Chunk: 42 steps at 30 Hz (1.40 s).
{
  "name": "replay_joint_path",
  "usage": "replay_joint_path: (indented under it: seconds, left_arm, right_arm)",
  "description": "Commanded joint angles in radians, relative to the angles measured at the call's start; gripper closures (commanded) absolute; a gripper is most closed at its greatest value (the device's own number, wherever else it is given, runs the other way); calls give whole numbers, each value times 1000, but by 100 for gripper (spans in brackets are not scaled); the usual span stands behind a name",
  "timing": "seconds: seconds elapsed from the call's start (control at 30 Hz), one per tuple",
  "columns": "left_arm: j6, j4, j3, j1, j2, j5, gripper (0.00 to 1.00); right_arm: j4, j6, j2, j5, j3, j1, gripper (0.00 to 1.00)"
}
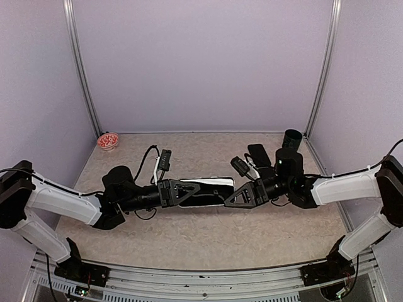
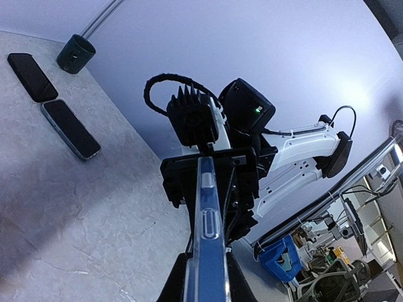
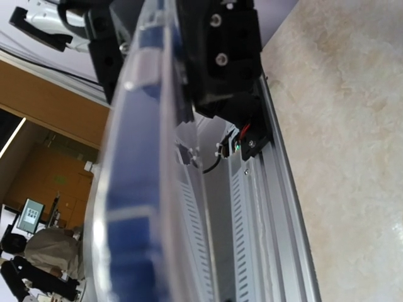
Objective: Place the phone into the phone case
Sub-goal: Press the bottom left corner of the phone case.
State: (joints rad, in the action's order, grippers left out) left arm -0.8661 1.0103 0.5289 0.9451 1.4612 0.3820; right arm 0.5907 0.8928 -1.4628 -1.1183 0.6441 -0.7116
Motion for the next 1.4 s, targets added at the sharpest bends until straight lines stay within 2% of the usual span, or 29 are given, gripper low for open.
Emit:
replay_joint_path:
  seconds: [0.0, 0.07, 0.1, 0.13, 0.23, 0.37, 0.53, 0.67, 0.8, 0.97, 1.17, 1.37]
  left_arm:
    - [126, 8, 22, 28, -42, 2, 100]
    - [151, -31, 29, 33, -58, -16, 100]
    - [158, -43, 29, 32, -64, -17, 100]
    - [160, -50, 28, 34, -70, -18, 100]
    - [158, -56, 28, 33, -79, -8, 100]
    - [158, -84, 53, 32, -68, 62, 100]
    - [208, -223, 114, 33, -60, 155, 100]
    - [275, -365, 167, 28, -84, 200, 100]
    - [363, -588, 258, 26, -79, 239, 100]
    - [442, -758, 322, 24, -67, 259, 100]
    - [483, -848, 361, 24, -52, 275, 100]
    - [501, -889, 384, 24, -43, 287, 100]
  right_arm:
    - [-34, 115, -13, 42, 10, -6, 100]
    - [-44, 116, -6, 43, 13, -5, 99]
    - [-63, 105, 0, 44, 18, -6, 85]
    - [-94, 85, 8, 48, 26, -6, 76]
    - [-221, -28, 44, 80, 64, -7, 62]
    - [-425, -201, 84, 122, 135, -4, 58]
    - [-698, -416, 138, 199, 214, -3, 54]
    - [-793, -510, 192, 207, 225, -5, 42]
    - [-839, -572, 244, 187, 223, -16, 42]
    - [-924, -659, 270, 226, 236, -59, 44]
    - [-975, -703, 229, 305, 246, -125, 48]
    - [-974, -715, 185, 314, 264, -157, 60]
